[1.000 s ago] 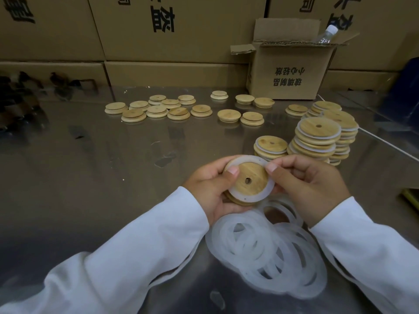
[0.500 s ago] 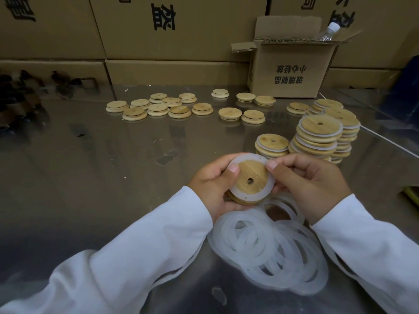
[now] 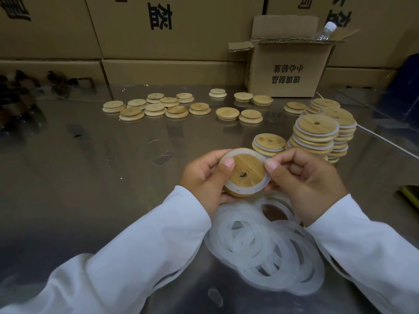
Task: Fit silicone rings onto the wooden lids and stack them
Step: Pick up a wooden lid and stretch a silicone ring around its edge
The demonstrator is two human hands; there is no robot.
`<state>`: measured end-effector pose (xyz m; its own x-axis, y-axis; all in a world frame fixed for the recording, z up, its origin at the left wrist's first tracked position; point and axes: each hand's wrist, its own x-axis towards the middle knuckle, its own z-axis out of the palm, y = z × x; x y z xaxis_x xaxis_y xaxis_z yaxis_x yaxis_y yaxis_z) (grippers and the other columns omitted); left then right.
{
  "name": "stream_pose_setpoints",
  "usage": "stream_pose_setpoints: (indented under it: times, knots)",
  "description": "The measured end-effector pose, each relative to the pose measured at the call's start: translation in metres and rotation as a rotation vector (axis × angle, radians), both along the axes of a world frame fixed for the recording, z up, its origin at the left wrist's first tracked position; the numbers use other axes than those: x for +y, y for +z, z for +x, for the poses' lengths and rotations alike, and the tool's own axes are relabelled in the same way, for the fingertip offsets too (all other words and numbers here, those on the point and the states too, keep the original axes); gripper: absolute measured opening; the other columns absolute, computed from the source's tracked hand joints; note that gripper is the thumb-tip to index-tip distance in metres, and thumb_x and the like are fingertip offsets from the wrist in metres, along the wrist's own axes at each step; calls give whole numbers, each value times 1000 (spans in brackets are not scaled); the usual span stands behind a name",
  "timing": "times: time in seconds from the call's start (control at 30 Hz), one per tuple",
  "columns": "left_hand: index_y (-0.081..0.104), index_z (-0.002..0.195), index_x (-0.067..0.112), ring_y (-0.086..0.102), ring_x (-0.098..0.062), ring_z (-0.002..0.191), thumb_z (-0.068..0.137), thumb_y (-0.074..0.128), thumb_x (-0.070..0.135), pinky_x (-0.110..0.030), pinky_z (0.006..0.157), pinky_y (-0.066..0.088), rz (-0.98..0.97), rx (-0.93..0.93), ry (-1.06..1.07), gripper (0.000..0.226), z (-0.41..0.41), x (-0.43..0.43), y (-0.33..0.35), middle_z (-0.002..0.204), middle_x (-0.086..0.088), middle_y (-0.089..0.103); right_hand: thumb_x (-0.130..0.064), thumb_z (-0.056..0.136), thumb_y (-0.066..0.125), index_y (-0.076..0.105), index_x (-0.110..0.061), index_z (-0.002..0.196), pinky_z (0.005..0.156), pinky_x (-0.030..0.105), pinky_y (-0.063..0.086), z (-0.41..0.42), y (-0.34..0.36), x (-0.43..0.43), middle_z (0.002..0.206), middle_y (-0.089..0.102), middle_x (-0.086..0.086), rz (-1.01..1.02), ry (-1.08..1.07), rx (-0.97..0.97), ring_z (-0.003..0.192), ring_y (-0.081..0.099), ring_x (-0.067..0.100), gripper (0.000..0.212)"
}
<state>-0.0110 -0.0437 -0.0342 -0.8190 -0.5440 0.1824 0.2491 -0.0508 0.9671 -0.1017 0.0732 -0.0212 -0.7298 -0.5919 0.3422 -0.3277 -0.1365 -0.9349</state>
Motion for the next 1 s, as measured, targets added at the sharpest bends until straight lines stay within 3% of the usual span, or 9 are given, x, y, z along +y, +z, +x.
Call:
stream_pose_setpoints:
  times: [0.17,0.27,0.43,0.57,0.7,0.8,0.9,1.0]
  knots:
    - [60,107,6,65,-28,92,87,47,16,-44,76,57,5,50,9,26,1,-1,1,96,-13,67,-6,80,60,59,-10,71,63,24,53,0,0,0,60,65,3,-4,22,29,56,62,13,10]
    - [60,107,7,65,-25,93,81,55,22,-40,78,56,67,106,-36,30,1,-1,3,96,-10,67,-17,72,62,61,-12,71,61,17,52,0,4,1,58,66,-1,-64,30,34,56,62,9,5]
    - [61,106,8,66,-25,92,74,52,23,-40,79,57,175,118,-93,36,1,0,3,96,-11,68,-17,70,65,64,-15,70,57,11,48,3,2,0,57,66,-6,-123,-9,-15,55,60,2,2]
    - [63,102,9,66,-24,90,72,54,23,-38,73,58,245,98,-99,34,1,1,4,96,-12,67,-30,55,68,62,-16,73,58,13,49,3,0,-1,58,65,-6,-94,-8,-60,57,60,4,24]
    - [62,102,7,65,-29,93,70,54,21,-43,72,57,351,92,-107,36,0,1,7,102,-18,65,-20,68,70,62,-15,68,57,13,49,0,-2,-1,56,65,-5,-24,-18,-89,55,59,5,9]
    - [61,105,3,65,-31,95,68,56,19,-44,74,57,378,81,-134,40,1,1,7,102,-19,65,-12,77,66,63,-18,62,61,18,53,-4,-6,-1,55,65,-3,23,-57,-123,55,61,7,17]
    - [57,111,-2,64,-32,95,67,56,14,-40,77,56,364,73,-143,47,0,1,6,102,-21,64,-10,79,65,62,-14,64,59,29,56,-4,-6,-1,56,67,1,14,-67,-207,55,65,12,16]
    - [59,108,-3,67,-26,84,70,57,7,-32,74,58,286,47,-116,39,0,0,6,95,-20,67,-10,78,66,62,-14,66,54,26,57,-5,-5,1,57,67,-2,32,-97,-119,54,64,9,13]
